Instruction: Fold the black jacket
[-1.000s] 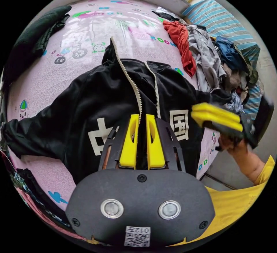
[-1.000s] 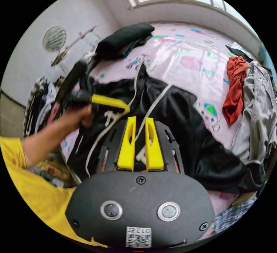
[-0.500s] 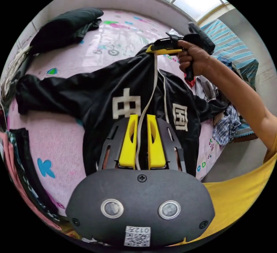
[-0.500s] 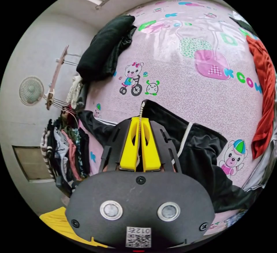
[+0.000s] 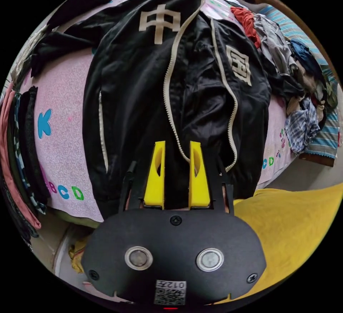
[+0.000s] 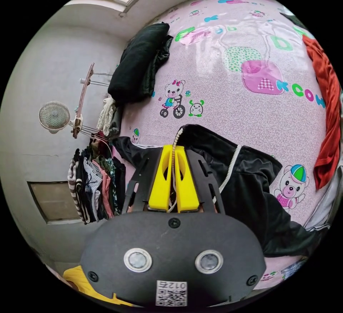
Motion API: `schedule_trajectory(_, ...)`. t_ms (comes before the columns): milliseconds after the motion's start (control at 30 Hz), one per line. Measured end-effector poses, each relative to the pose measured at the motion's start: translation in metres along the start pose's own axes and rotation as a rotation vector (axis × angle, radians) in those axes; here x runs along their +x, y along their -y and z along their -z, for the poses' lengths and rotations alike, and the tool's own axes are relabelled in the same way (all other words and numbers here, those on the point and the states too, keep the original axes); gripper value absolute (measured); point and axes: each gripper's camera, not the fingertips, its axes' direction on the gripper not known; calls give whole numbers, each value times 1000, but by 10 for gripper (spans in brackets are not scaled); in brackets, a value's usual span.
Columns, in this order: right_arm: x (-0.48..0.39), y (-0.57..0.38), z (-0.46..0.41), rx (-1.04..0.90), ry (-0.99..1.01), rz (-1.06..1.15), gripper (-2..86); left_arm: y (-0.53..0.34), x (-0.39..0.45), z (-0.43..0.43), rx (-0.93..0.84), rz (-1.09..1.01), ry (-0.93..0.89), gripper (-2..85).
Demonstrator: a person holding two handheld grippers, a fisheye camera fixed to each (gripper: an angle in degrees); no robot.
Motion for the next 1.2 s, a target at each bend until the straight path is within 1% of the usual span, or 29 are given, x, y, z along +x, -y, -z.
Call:
schedule_trajectory(33, -6, -2, 4, -2, -8, 7, 4, 1, 9, 6, -4, -13, 55, 42)
schedule_trajectory(167, -22, -2, 21, -28, -12, 58, 3, -8, 31, 46, 32, -71, 173, 18)
schedule_trajectory(267, -21, 1, 34, -42, 75, 132, 3, -22, 49, 91, 104, -115, 319, 10)
schedule_trajectory(333, -3, 2, 32, -83, 48, 136, 3, -26, 76, 113, 121, -219, 414, 7)
schedule_trajectory(367, 16, 1, 24, -129, 15, 95, 3, -25, 85, 116, 111, -258, 420, 6)
schedule_trajectory(433, 44, -4, 9, -186, 10, 33, 3, -15, 127, 109, 12, -417, 464, 4)
schedule_trajectory(467, 56, -9, 3, -180, 19, 11, 3, -13, 138, 105, -7, -456, 488, 4)
schedule_trajectory(533, 67, -15, 0, -148, 67, -13, 3, -5, 178, 82, -94, -604, 623, 3)
schedule_trajectory(567, 70, -17, 1, -132, 94, -21, 3, -3, 186, 77, -117, -642, 664, 3)
schedule_trajectory(633, 68, -19, 6, -96, 109, 27, 3, 0, 207, 64, -152, -760, 787, 4)
schedule_trajectory(667, 67, -19, 9, -80, 89, 62, 4, 2, 210, 63, -152, -776, 795, 4)
schedule_trajectory(700, 68, -20, 9, -79, 69, 76, 4, 6, 212, 61, -149, -784, 792, 5)
schedule_trajectory(767, 71, -26, -5, -138, -73, 109, 4, 14, 210, 54, -169, -771, 753, 5)
schedule_trajectory(833, 70, -34, -17, -169, -132, 143, 5, 24, 199, 40, -226, -732, 723, 8)
schedule_trajectory(900, 68, -40, -18, -143, -144, 154, 7, 27, 194, 44, -206, -721, 706, 11)
schedule_trajectory(967, 65, -45, -10, -106, -176, 138, 12, 29, 185, 55, -188, -686, 646, 13)
schedule_trajectory(1067, 64, -60, 22, 2, -223, 81, 15, 32, 154, 81, -163, -561, 454, 19)
schedule_trajectory(1100, 64, -66, 31, 39, -233, 68, 16, 33, 136, 93, -146, -504, 333, 22)
schedule_trajectory(1133, 62, -82, 48, 117, -238, 66, 15, 32, 114, 107, -116, -424, 205, 24)
schedule_trajectory(1167, 57, -104, 62, 178, -235, 88, 14, 31, 102, 113, -97, -380, 137, 25)
schedule_trajectory(1200, 54, -116, 67, 195, -225, 101, 13, 28, 77, 124, -55, -292, 6, 26)
